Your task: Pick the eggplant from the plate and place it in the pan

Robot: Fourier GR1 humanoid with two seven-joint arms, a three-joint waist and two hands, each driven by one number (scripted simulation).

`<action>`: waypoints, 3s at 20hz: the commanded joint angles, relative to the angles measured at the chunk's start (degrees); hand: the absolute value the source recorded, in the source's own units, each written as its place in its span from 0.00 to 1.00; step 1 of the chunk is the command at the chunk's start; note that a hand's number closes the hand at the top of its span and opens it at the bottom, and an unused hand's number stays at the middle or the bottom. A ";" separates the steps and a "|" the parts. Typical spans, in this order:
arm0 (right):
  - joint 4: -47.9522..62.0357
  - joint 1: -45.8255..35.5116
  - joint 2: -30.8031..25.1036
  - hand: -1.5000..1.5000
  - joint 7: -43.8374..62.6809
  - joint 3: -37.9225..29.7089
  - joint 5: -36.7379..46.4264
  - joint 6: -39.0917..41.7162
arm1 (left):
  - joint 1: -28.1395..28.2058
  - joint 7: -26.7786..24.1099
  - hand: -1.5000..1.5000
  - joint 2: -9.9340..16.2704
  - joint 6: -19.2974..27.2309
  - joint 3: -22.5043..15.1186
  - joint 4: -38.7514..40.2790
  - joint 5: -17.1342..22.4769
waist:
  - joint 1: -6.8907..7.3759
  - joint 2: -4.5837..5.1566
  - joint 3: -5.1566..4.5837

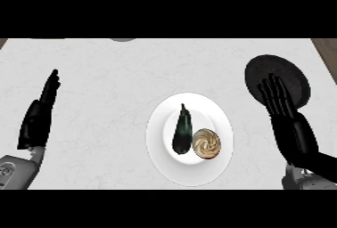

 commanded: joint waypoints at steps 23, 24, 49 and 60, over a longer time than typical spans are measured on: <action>10.26 -16.26 -16.68 0.00 20.27 3.51 13.14 11.04 | 0.43 8.39 0.50 -10.07 -9.15 7.38 -4.75 13.61 | 0.58 -1.94 1.13; 5.88 -20.99 -17.45 0.00 29.90 3.87 11.60 12.14 | 0.91 10.51 0.50 -8.31 -10.13 7.59 -7.26 14.69 | 0.81 -2.06 1.09; 18.76 -40.31 -6.57 0.00 51.97 22.88 19.12 44.63 | 2.21 11.59 0.50 -12.70 -10.10 9.17 -8.73 10.71 | 0.30 -2.22 1.11; 22.75 -42.86 0.86 0.00 52.23 20.24 28.49 43.90 | 3.67 11.61 0.50 -15.51 -12.01 10.95 -9.76 7.27 | 0.64 -2.05 1.13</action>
